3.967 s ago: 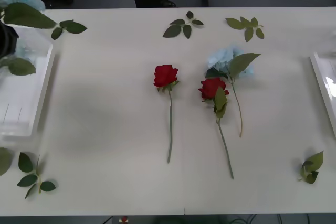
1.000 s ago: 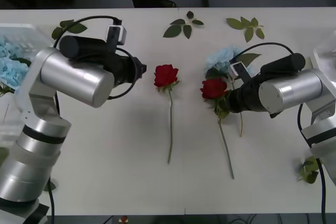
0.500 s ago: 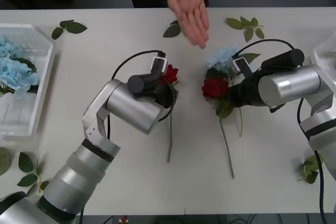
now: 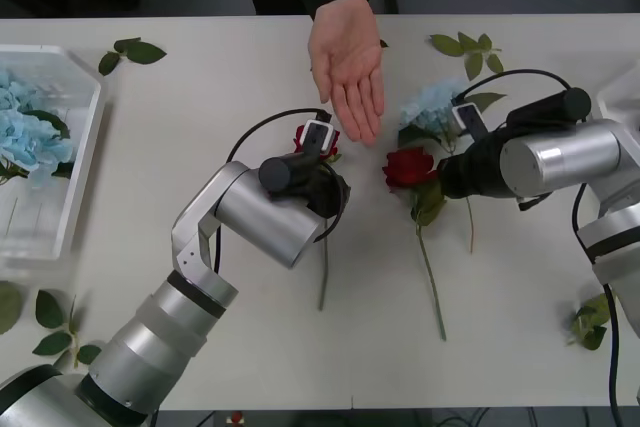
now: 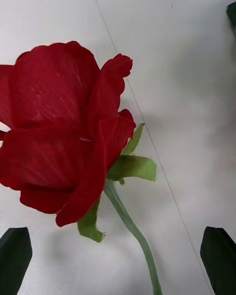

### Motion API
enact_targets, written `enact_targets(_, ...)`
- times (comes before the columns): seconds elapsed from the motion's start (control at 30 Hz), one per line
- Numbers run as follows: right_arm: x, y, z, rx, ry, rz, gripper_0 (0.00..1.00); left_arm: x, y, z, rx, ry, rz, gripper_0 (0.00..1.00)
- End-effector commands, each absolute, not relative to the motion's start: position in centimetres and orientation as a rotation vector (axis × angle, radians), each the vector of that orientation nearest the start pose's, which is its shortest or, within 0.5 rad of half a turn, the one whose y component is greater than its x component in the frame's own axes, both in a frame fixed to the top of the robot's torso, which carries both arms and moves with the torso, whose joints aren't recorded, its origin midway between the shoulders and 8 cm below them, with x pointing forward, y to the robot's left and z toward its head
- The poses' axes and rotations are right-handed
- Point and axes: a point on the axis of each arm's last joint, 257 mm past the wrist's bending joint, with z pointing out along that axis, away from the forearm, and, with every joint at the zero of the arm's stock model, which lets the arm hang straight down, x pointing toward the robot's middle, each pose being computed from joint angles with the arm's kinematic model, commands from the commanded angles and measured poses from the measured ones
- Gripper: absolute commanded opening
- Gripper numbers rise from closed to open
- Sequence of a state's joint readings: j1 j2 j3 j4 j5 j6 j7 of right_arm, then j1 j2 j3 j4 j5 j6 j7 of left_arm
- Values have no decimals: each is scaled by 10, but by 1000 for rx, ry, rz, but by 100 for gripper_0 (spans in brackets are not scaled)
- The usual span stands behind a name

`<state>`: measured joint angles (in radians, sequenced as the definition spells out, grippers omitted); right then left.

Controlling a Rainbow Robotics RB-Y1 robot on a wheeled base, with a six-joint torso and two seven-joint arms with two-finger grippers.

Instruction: Place the red flowers into the right box and the blue flowers into the left box. If a person shows an open palm, hand one flower to the person first, then continue sorting.

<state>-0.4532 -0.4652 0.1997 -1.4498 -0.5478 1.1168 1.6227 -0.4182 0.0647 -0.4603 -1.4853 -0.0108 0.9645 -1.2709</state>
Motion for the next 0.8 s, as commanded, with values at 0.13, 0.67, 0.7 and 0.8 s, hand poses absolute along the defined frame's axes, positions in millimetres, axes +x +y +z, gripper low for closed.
enact_targets(0.13, 562, -246, -219, -523, 2306, 33, 0, 539, 8, -288, 382, 2208, -164, 100)
enact_targets(0.67, 578, -136, -4, -657, 1465, 204, 0, 540, 12, -287, 374, 2202, -160, 100)
enact_targets(0.7, 576, -124, 6, -656, 1405, 205, 0, 541, 12, -287, 376, 2200, -161, 100)
enact_targets(0.8, 569, -95, 29, -641, 1261, 200, 0, 542, 12, -286, 375, 2196, -162, 100)
